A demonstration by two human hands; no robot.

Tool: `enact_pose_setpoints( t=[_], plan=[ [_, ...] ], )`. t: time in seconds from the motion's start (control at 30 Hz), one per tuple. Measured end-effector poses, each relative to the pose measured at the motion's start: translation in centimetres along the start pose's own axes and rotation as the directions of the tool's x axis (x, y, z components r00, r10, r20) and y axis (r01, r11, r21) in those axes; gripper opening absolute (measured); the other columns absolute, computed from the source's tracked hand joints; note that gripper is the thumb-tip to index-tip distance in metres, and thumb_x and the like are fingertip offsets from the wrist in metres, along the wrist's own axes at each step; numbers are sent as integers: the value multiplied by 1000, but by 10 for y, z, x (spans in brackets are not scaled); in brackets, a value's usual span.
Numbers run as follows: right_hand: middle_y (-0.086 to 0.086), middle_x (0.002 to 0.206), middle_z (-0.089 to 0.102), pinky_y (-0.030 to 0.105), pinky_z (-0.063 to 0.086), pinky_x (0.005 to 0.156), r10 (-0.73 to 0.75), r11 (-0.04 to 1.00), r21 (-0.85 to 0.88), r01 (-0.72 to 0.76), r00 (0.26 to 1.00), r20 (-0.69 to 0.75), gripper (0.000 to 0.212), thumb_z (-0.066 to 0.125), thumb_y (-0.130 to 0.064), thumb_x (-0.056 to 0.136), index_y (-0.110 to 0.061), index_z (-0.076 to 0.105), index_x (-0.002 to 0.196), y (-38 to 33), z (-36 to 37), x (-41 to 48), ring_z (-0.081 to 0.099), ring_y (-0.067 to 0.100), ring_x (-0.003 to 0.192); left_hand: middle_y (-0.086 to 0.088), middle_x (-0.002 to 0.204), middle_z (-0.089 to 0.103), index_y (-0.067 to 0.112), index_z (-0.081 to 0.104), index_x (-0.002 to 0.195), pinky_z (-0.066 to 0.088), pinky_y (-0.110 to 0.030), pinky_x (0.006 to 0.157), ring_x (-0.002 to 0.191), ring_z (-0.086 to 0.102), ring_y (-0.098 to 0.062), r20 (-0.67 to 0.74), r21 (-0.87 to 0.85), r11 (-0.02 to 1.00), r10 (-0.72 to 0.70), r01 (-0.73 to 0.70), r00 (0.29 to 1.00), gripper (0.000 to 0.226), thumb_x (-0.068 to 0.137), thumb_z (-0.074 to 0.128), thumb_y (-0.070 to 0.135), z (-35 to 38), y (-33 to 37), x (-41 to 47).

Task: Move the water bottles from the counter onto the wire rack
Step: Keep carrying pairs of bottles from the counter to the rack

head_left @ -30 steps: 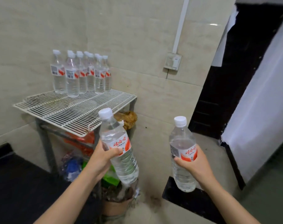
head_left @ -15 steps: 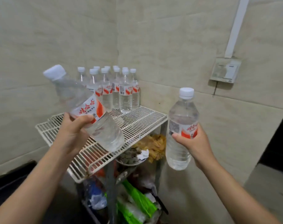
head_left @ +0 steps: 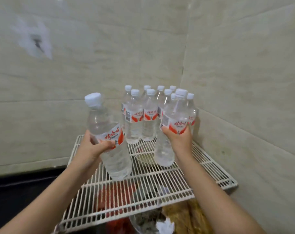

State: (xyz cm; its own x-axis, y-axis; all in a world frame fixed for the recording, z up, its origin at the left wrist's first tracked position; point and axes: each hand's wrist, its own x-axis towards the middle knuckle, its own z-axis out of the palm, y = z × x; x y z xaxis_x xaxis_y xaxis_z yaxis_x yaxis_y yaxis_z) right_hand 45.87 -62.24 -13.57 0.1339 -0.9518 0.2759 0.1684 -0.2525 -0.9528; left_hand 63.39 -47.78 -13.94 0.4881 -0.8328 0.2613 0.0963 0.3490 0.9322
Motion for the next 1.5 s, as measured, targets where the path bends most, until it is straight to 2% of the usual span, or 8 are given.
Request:
enact_pose_setpoints(
  t=[0.17,0.4,0.6,0.8,1.0,1.23,1.4,1.5],
  plan=[
    [-11,95,56,37,50,91,35,999,-22,-35,998,46,53,78,-18,68,-24,43,109,32,46,47,57,13,91,-25,104,56,5,46,102,49,-52,89,95,57,-36,-148,109,993,-33,49,988,76,33,75,19,-2,-4,6],
    [-6,102,52,19,43,62,-61,929,-358,89,994,89,70,74,-36,72,-18,38,129,57,60,55,53,13,83,-10,99,66,19,52,102,50,-38,81,96,64,-27,-175,212,975,-34,72,984,72,33,74,22,4,-10,31],
    [11,115,58,31,47,71,13,560,-810,171,976,216,82,54,-63,77,-7,30,131,49,44,52,60,27,101,-11,111,64,15,44,123,49,-43,91,103,63,-26,-98,298,951,-55,82,994,93,37,76,24,22,-26,70],
    [12,125,54,35,47,86,14,534,-821,205,968,250,79,54,-57,81,-8,23,134,49,41,47,56,28,110,-11,112,65,14,47,121,50,-51,92,102,65,-27,-45,370,925,-70,82,997,80,48,79,21,34,-42,105],
    [11,132,48,31,46,87,-11,509,-834,211,971,239,75,53,-54,83,-8,24,134,49,33,52,55,25,114,-12,109,64,12,45,120,51,-46,90,101,63,-28,-49,359,930,-63,76,997,61,66,68,-6,57,-55,124],
    [12,132,42,29,49,82,-42,472,-860,193,979,197,75,56,-56,80,-8,27,130,53,35,55,55,25,113,-13,112,59,14,40,121,51,-46,89,104,61,-30,-66,265,955,-121,135,990,66,67,67,-10,56,-62,121],
    [12,131,42,26,48,64,-139,481,-852,205,978,157,89,59,-59,75,-10,17,136,51,35,51,60,23,98,-14,111,60,12,40,118,50,-43,91,101,62,-27,-125,261,947,-158,186,979,63,66,71,-6,53,-60,120],
    [16,115,51,12,19,42,-341,525,-803,283,934,106,80,63,-55,74,-6,35,131,53,36,50,44,13,65,-15,108,61,11,41,120,48,-48,95,103,61,-29,-116,254,942,-195,219,974,62,68,69,-7,53,-55,118]
  ],
)
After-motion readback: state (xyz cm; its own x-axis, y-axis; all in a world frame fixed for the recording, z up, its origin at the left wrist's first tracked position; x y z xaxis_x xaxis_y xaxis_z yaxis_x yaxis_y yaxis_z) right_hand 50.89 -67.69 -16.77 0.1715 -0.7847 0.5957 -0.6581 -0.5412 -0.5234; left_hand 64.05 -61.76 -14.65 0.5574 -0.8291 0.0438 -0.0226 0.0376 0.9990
